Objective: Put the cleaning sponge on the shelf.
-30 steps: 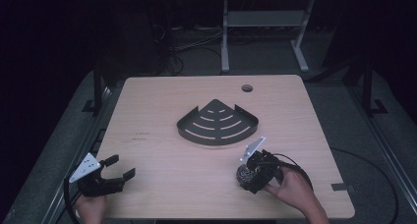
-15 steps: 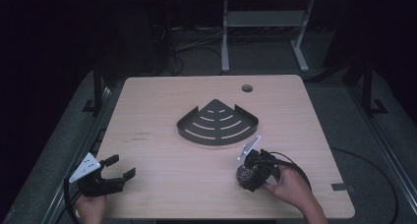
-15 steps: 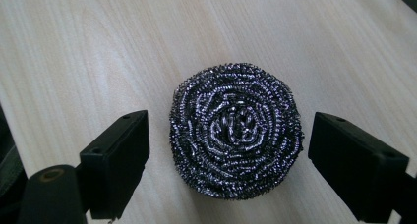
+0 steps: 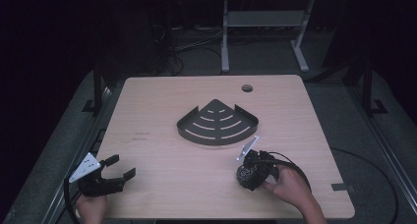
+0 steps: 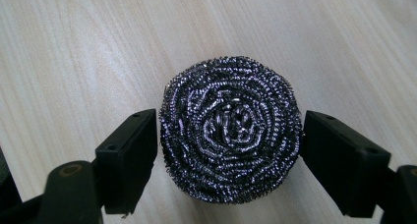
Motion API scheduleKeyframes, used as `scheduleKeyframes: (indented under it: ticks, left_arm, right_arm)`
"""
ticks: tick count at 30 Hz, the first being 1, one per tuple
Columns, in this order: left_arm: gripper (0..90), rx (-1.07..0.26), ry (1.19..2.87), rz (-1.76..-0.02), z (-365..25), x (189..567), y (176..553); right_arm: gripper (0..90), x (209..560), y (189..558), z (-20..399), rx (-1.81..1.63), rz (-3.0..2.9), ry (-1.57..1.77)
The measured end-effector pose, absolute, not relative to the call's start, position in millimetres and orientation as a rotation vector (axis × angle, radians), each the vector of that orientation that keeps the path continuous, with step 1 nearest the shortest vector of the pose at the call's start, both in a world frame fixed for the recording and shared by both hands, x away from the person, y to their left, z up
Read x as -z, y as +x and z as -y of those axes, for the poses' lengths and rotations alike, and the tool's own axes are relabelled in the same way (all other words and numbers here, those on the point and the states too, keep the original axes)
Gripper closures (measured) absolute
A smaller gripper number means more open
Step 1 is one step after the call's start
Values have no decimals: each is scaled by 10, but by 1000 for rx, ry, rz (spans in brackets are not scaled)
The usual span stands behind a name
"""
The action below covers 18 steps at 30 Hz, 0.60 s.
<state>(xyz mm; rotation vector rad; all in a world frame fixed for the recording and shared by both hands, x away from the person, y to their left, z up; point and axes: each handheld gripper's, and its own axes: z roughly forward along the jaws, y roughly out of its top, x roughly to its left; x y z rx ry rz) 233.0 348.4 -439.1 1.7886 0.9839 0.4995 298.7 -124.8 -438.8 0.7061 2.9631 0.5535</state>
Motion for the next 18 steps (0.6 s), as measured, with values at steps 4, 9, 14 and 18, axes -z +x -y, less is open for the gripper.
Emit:
scheduleKeyframes:
  ticks: [4,9,14,18]
  left_arm:
    - [134,-500,1788,-983,-3484,4388,2327]
    - [134,-499,1788,-984,-3483,4390,2328]
    - [134,-500,1786,-984,-3486,4390,2329]
    - [135,-501,1788,-984,-3486,4388,2326]
  right_arm:
    - [242,4396,2991,1242,-544,-2965,710]
    - [284,4402,2995,1235,-539,-2966,707]
    - [303,4403,2995,1235,-537,-2965,702]
    - [316,4396,2988,1240,-541,-2962,699]
